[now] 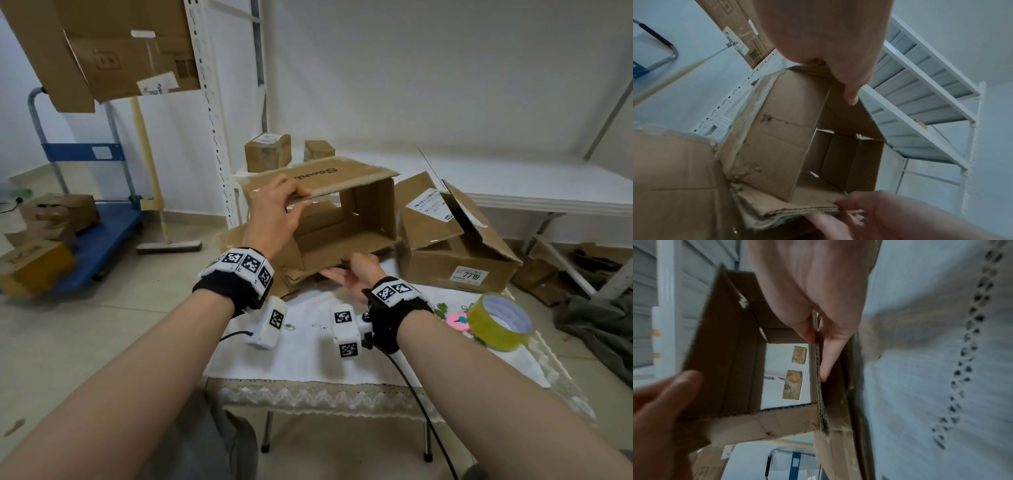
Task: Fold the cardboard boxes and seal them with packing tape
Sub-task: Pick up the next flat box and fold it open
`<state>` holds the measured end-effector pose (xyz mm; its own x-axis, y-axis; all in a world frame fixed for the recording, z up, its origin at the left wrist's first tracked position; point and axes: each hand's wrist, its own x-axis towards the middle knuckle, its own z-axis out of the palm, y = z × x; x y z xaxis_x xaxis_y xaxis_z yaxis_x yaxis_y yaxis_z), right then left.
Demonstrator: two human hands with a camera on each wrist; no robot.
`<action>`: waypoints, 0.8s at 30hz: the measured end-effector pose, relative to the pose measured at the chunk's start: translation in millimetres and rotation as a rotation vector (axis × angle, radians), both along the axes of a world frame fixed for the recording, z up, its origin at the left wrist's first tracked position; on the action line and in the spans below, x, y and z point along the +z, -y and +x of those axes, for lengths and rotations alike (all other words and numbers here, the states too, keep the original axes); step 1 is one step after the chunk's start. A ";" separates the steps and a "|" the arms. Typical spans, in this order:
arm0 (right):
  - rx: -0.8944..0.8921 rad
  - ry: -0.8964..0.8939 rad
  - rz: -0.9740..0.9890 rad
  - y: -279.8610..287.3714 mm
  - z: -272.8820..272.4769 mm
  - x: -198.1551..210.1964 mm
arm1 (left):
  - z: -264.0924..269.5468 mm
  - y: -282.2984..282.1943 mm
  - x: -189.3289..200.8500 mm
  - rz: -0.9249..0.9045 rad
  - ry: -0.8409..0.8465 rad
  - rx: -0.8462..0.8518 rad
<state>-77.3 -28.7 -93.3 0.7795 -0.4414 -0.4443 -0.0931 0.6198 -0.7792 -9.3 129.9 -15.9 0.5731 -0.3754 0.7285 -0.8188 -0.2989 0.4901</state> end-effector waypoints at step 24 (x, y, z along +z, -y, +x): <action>-0.070 0.326 -0.117 -5.7 -9.4 69.8 | -4.6 -2.5 -78.6 -0.381 -0.924 -0.216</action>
<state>-86.6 -23.0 -23.5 0.8383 -0.5317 -0.1207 0.2112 0.5208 -0.8272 -14.0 132.4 -94.5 0.9189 -0.3729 0.1289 -0.0906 0.1184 0.9888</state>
